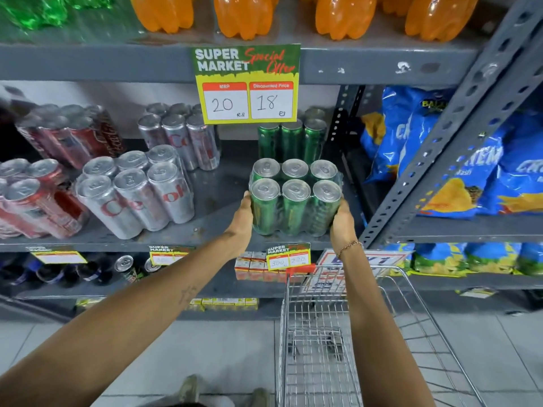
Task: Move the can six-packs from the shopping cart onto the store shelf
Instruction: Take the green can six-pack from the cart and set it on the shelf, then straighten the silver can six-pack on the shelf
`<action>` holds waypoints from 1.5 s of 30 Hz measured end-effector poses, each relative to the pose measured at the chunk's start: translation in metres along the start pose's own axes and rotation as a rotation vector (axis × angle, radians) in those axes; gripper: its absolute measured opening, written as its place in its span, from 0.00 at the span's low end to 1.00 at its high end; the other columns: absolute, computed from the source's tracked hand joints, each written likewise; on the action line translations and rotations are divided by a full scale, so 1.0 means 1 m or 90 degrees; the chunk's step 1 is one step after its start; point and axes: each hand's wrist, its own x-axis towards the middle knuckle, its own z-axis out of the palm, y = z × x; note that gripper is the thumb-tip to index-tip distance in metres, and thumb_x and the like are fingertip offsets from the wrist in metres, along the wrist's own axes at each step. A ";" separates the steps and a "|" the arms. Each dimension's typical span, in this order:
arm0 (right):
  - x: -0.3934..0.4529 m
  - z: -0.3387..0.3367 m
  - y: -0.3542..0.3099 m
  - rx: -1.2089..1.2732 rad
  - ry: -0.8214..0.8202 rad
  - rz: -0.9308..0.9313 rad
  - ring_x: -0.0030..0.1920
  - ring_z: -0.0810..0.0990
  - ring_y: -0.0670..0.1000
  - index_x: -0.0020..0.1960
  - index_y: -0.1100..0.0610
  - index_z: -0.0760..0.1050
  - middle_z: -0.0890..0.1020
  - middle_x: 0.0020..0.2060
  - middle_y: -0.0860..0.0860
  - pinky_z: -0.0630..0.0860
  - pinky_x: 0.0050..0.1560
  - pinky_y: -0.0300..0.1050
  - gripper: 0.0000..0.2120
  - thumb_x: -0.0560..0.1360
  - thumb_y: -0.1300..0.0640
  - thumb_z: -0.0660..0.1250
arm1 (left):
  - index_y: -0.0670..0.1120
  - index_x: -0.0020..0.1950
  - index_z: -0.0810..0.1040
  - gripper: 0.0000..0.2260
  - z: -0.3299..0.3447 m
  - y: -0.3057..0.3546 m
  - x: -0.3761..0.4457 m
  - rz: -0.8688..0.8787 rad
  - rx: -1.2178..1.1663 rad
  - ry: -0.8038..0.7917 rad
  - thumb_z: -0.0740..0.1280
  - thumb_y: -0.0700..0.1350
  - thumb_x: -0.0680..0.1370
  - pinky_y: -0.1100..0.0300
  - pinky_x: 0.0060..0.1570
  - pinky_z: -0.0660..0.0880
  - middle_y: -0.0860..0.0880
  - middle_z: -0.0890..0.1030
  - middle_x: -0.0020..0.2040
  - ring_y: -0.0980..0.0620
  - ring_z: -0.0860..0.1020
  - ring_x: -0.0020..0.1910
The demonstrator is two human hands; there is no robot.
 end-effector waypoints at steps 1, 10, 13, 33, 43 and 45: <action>0.000 -0.002 0.001 -0.002 -0.001 -0.005 0.31 0.82 0.39 0.42 0.47 0.76 0.84 0.27 0.40 0.76 0.34 0.40 0.17 0.78 0.43 0.51 | 0.47 0.71 0.68 0.24 0.000 -0.002 -0.001 0.000 0.005 -0.005 0.45 0.56 0.82 0.47 0.76 0.56 0.44 0.70 0.73 0.48 0.65 0.74; -0.003 -0.006 0.003 -0.001 0.013 -0.030 0.40 0.80 0.44 0.40 0.46 0.76 0.84 0.27 0.39 0.76 0.46 0.44 0.16 0.75 0.41 0.54 | 0.49 0.72 0.68 0.25 -0.001 -0.003 -0.008 -0.011 0.026 -0.011 0.45 0.59 0.81 0.47 0.76 0.54 0.46 0.69 0.74 0.49 0.63 0.75; -0.007 -0.005 0.002 -0.009 0.005 -0.036 0.41 0.81 0.45 0.40 0.46 0.76 0.84 0.28 0.40 0.75 0.47 0.44 0.16 0.74 0.41 0.54 | 0.52 0.66 0.72 0.22 0.001 -0.001 -0.013 -0.005 0.020 -0.003 0.46 0.58 0.81 0.46 0.76 0.56 0.46 0.70 0.73 0.49 0.65 0.74; -0.116 0.180 -0.015 -0.367 -0.211 -0.441 0.60 0.70 0.40 0.65 0.55 0.70 0.75 0.63 0.51 0.59 0.59 0.23 0.19 0.80 0.50 0.51 | 0.49 0.78 0.55 0.24 -0.164 0.066 -0.087 0.431 0.109 0.363 0.47 0.54 0.82 0.74 0.68 0.57 0.60 0.62 0.76 0.74 0.62 0.67; -0.106 0.276 0.027 -0.243 -0.286 -0.061 0.72 0.61 0.50 0.72 0.47 0.59 0.64 0.72 0.50 0.56 0.62 0.42 0.35 0.74 0.32 0.36 | 0.51 0.70 0.70 0.29 -0.257 0.055 -0.051 0.151 0.038 0.233 0.41 0.62 0.80 0.68 0.53 0.76 0.54 0.74 0.64 0.54 0.76 0.59; -0.107 0.281 0.032 -0.221 -0.278 -0.069 0.69 0.65 0.49 0.71 0.47 0.62 0.69 0.70 0.51 0.58 0.59 0.41 0.34 0.74 0.32 0.36 | 0.51 0.69 0.71 0.28 -0.256 0.052 -0.047 0.147 -0.003 0.216 0.42 0.62 0.80 0.75 0.44 0.73 0.55 0.76 0.59 0.58 0.76 0.54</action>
